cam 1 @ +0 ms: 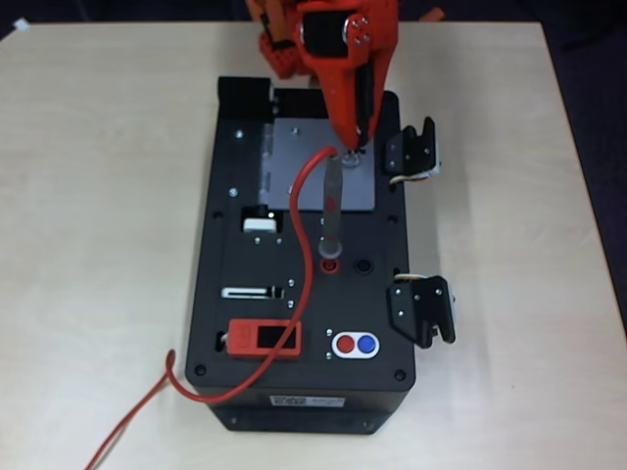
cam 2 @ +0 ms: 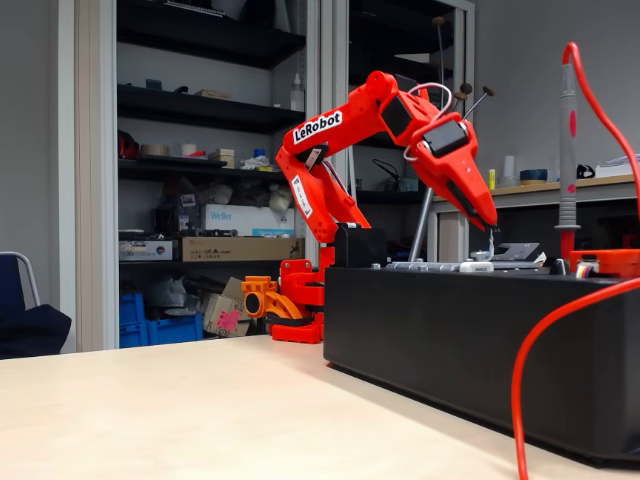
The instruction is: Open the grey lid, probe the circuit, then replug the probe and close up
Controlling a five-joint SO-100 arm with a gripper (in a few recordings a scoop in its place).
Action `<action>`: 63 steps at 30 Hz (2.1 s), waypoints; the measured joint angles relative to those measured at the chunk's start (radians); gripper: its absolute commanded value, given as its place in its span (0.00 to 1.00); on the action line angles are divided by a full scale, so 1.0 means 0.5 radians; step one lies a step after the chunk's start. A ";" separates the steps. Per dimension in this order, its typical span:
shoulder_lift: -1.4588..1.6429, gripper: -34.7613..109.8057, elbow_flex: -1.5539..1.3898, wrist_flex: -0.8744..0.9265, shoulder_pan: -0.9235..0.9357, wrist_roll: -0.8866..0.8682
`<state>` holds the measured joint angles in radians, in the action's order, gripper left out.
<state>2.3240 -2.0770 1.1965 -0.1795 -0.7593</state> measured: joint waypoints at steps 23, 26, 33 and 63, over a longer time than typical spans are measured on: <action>-0.052 0.24 0.436 0.405 0.175 0.067; -0.058 0.24 0.488 0.460 0.218 0.067; -0.071 0.24 0.629 0.574 0.383 0.169; -0.193 0.24 0.549 0.273 1.215 0.494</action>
<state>2.2273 -1.8024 1.3330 0.4280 -0.5123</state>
